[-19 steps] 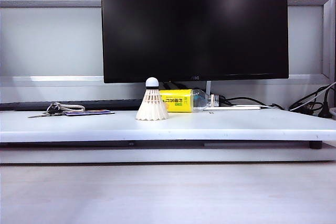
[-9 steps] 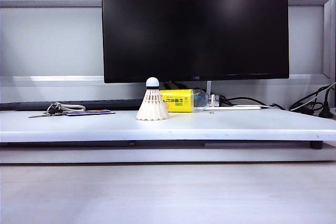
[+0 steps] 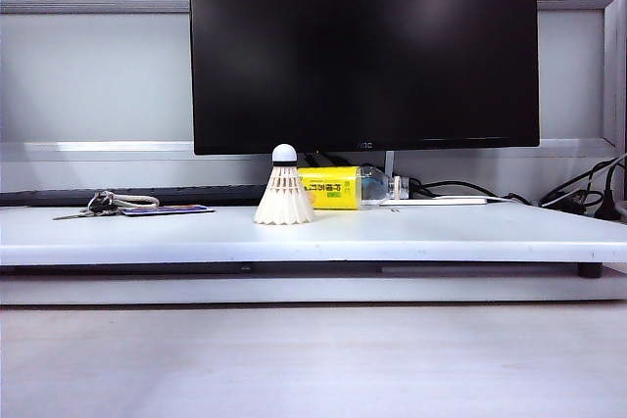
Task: Stack the badminton balls on the table vertically.
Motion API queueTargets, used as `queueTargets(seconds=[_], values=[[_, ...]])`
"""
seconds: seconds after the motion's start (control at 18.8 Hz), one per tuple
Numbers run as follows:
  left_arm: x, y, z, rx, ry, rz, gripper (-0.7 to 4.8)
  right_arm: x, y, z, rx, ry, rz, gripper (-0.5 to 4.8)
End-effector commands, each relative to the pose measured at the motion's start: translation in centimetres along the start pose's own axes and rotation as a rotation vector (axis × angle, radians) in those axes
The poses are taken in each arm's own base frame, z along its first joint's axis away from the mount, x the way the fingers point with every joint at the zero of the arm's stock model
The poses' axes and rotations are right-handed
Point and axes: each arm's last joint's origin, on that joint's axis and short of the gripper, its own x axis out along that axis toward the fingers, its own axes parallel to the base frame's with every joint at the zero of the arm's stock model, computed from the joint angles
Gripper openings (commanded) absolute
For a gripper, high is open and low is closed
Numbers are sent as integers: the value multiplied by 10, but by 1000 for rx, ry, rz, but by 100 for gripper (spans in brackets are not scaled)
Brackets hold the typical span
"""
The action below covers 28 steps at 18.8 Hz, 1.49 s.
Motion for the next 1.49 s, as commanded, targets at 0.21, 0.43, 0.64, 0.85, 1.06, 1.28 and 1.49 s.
queueTargets(seconds=[0.21,0.43,0.64,0.85,1.06,1.28,1.49], values=[[-1,-1,1,4,3,-7,193,1,-7,-39,16,-89,-7,157],[-1,-1,-1,-3,14,-6,193,-2,-12,-76,14,-186,-61,158],[-1,-1,-1,-2,13,-3,193,-7,-15,-107,16,-170,-117,158],[-1,-1,-1,-1,13,-3,193,-10,-15,-142,21,-127,-174,158],[-1,-1,-1,2,13,-3,193,2,-6,-163,-4,-107,-203,158],[-1,-1,-1,2,13,-3,193,15,-1,-181,-34,-90,-353,158],[-1,-1,-1,2,13,-3,193,15,0,-179,-71,-108,-431,158]])
